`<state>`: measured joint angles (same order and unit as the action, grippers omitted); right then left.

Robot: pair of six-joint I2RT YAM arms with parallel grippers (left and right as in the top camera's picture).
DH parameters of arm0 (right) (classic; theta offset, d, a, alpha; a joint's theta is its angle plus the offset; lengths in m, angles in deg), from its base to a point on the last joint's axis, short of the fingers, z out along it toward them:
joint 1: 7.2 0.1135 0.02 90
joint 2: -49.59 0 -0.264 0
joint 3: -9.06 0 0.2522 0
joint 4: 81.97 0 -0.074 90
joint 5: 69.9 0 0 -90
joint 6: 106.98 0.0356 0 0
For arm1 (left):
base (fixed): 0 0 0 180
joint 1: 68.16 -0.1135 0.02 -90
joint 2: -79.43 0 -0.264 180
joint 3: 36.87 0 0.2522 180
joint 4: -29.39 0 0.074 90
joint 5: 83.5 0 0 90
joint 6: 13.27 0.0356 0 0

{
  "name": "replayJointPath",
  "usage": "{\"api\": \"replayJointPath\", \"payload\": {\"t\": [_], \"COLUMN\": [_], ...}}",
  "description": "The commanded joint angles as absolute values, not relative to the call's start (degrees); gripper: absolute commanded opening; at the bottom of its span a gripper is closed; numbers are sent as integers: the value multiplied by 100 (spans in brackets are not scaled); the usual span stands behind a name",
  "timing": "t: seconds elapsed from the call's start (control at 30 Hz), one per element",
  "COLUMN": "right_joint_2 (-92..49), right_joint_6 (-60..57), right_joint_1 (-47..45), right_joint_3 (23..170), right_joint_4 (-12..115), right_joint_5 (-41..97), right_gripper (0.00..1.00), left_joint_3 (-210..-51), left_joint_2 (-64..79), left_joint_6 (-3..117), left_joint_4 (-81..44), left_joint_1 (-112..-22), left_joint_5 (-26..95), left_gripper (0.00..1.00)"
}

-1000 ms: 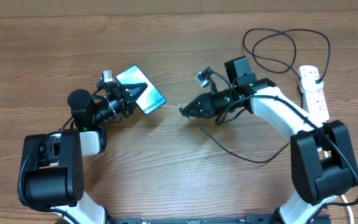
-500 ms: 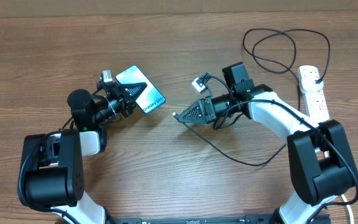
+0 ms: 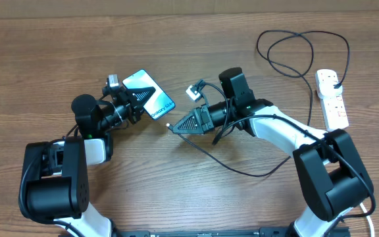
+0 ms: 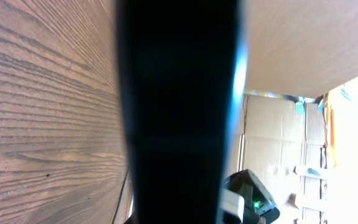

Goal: Plug charger to phone and switch on socket
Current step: 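Align the plug with the phone's bottom port using the right gripper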

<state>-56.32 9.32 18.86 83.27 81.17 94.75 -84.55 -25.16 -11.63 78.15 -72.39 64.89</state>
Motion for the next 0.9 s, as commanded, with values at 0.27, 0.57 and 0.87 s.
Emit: {"api": "replayJointPath", "payload": {"t": [0.27,0.57,0.87], "right_joint_2": [-5604,-5803,-5825], "right_joint_6": [1756,2298,2419], "right_joint_1": [1858,1856,1856], "right_joint_3": [8289,8289,8289], "right_joint_4": [8747,9293,9446], "right_joint_5": [9213,9287,9256], "right_gripper": [4,4,4], "left_joint_3": [-8605,-8605,-8605], "left_joint_2": [-2398,-2398,-2396], "left_joint_6": [-1546,-1838,-1843], "left_joint_4": [8128,8355,8357], "left_joint_1": [-7265,-7265,-7265], "left_joint_5": [6926,6952,6972], "left_gripper": [4,5,4]}}
